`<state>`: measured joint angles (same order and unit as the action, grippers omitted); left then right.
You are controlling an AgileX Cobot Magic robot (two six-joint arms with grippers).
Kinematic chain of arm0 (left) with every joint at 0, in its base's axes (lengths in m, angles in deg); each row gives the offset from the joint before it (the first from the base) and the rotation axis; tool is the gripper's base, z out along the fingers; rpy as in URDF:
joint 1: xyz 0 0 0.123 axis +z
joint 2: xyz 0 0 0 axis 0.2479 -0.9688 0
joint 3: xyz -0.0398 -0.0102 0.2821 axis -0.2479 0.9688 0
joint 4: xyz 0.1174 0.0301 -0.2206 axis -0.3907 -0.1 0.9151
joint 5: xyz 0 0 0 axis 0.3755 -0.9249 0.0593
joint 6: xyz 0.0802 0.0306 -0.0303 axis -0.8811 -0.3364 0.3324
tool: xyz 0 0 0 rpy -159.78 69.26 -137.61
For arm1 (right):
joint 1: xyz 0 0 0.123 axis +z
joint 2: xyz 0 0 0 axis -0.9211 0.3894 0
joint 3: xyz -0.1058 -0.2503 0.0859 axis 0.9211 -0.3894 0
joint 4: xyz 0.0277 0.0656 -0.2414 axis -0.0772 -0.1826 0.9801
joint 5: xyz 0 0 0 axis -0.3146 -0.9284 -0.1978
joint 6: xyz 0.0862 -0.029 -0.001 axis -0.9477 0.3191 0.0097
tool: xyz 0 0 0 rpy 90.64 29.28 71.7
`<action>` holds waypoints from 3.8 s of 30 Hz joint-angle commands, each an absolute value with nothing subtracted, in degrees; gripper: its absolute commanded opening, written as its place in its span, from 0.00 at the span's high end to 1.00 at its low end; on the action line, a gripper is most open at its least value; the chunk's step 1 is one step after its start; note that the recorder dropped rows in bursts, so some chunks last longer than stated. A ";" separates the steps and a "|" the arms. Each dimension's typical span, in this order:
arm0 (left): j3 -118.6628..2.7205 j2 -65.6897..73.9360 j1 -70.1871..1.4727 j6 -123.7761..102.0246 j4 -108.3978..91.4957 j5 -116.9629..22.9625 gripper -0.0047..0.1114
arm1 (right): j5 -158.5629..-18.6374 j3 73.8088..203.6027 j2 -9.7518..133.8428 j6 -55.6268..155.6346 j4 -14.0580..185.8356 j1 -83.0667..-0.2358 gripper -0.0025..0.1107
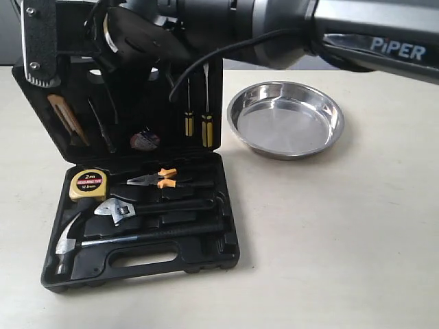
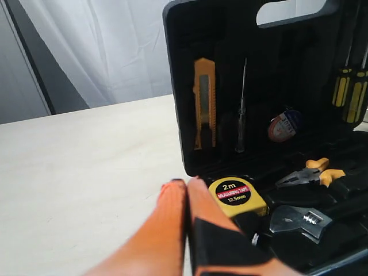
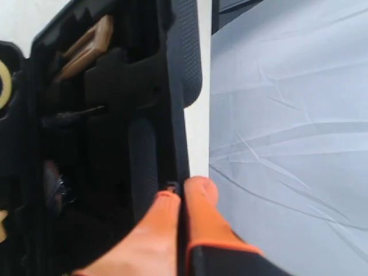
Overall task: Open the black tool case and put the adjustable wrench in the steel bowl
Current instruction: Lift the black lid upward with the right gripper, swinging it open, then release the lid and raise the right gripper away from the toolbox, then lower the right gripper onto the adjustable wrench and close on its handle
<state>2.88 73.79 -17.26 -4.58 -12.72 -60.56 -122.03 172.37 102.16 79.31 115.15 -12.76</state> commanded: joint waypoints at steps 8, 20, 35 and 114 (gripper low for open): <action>2.72 73.94 -17.33 -4.47 -12.56 -60.69 0.96 | -115.03 171.89 107.81 78.77 112.58 -18.90 0.98; 2.72 73.94 -17.33 -4.47 -12.56 -60.69 0.96 | -114.74 171.89 111.51 72.97 114.19 -21.94 0.54; 2.72 73.94 -17.33 -4.47 -12.56 -60.69 0.96 | -132.17 171.89 111.06 51.57 112.89 -21.81 0.98; 2.72 73.94 -17.33 -4.47 -12.56 -60.69 0.96 | -136.50 172.49 119.61 102.34 81.12 -16.66 0.47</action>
<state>2.88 73.79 -17.26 -4.58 -12.72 -60.56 -137.49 172.32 118.94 102.36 80.89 -16.59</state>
